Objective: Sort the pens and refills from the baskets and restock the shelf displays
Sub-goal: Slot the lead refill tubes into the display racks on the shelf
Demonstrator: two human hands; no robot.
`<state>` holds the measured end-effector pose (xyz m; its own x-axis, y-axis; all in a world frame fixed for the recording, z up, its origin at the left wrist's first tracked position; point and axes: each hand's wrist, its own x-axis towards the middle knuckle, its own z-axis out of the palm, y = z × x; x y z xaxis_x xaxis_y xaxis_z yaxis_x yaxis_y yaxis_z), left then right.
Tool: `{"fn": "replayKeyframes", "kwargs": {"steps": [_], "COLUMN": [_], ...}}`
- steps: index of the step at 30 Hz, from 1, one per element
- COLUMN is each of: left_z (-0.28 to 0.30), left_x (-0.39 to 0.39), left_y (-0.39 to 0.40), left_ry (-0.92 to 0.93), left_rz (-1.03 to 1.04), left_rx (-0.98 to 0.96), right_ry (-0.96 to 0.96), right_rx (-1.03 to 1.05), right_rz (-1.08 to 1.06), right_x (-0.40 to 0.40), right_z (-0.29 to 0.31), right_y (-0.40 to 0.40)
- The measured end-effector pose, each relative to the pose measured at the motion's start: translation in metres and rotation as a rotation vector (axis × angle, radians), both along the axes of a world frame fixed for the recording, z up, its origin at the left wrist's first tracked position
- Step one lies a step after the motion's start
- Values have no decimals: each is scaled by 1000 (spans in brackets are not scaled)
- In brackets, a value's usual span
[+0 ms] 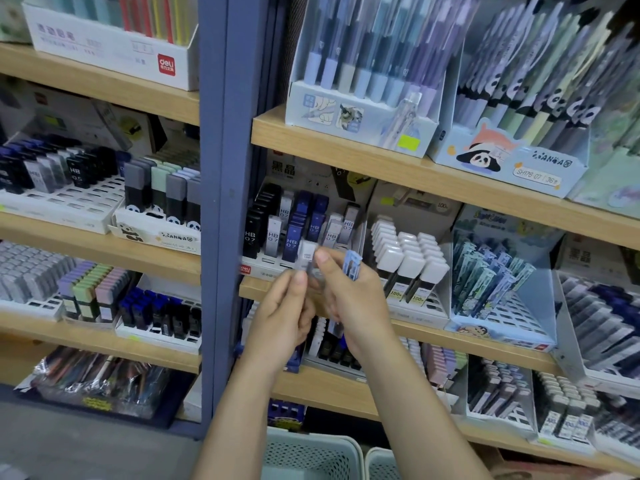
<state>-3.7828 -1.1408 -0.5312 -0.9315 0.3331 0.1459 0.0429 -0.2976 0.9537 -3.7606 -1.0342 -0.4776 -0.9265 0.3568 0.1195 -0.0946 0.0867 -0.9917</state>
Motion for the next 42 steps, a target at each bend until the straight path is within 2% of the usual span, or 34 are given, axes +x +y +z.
{"fn": "replayKeyframes", "kwargs": {"steps": [5,9,13,17,23,29,33,35,42], "left_z": [3,5,6,9,15,11,8,6,-4], "left_x": [4,7,11,16,24,25,21,19,12], "left_y": [2,3,7,8,10,9,10,9,2], "left_ry": [-98,-169,-154,-142,-126,-85,-66,-32,166], "left_rz": [13,-78,-104,-120,-242,-179,-95,-68,7], "left_rx": [-19,71,85,132,146,70,-10,-45,-279], "right_ry": [-4,-23,-48,-22,-81,-121,62,92,31], "right_rx": [-3,-52,-116,-76,-86,32,40,81,71], "right_rz": [56,56,39,-2,105,71,-1,-33,-73], "right_x": [11,16,17,23,29,25,25,22,10], "right_z": [2,4,-3,-8,-6,-18,-15,-17,-21], "right_y": [6,10,12,22,18,16,16,16,10]}}
